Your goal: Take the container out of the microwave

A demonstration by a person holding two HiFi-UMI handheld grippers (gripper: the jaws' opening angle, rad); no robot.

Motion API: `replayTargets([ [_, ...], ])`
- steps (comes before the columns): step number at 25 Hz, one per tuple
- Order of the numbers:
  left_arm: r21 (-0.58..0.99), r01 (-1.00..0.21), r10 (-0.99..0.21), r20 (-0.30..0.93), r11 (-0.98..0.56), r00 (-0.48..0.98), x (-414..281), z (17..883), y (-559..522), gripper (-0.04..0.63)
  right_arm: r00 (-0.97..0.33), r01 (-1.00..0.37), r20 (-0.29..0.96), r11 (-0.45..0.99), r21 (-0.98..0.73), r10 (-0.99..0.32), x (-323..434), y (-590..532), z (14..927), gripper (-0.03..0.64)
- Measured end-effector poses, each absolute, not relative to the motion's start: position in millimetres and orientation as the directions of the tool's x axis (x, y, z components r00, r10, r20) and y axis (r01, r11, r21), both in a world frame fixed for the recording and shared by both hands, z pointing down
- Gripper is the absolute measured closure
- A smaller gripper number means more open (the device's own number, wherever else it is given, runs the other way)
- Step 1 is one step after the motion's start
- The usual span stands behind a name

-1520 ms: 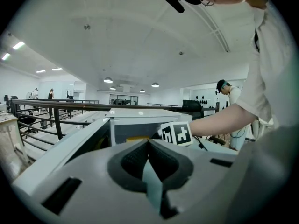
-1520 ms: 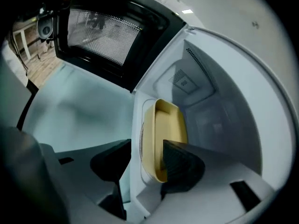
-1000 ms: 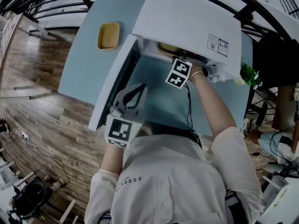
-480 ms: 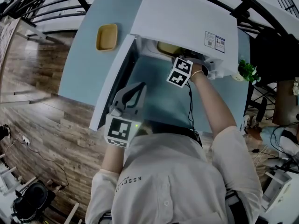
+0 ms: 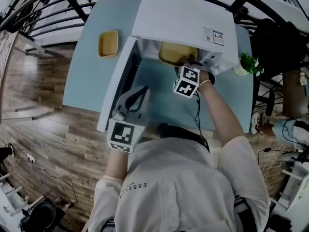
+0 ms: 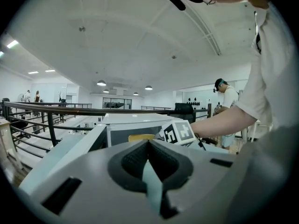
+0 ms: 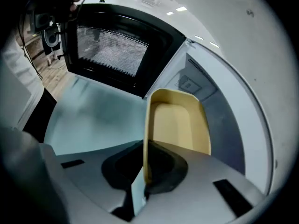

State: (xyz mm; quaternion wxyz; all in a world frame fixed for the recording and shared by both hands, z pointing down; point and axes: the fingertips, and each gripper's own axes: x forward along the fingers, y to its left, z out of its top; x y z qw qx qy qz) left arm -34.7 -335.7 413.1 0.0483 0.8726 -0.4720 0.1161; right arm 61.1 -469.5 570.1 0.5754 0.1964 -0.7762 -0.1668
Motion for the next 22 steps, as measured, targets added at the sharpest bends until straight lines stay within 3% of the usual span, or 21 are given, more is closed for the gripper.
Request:
replayTargets([
  [13,-0.033,-0.777,-0.763,0.219,-0.628,0.608,-42.2,401.6,-300.2,0.594,-0.301,-0.144,0.817,0.87,0.471,-0.492,56.1,-371.0,535.3,0.595],
  [22,-0.043,-0.724,-0.715,0.205,-0.689,0.668,-42.1,393.1,-271.4,0.594,-0.397,-0.418,0.652,0.76,0.498,-0.646,49.2,-331.4,488.6,0.595],
])
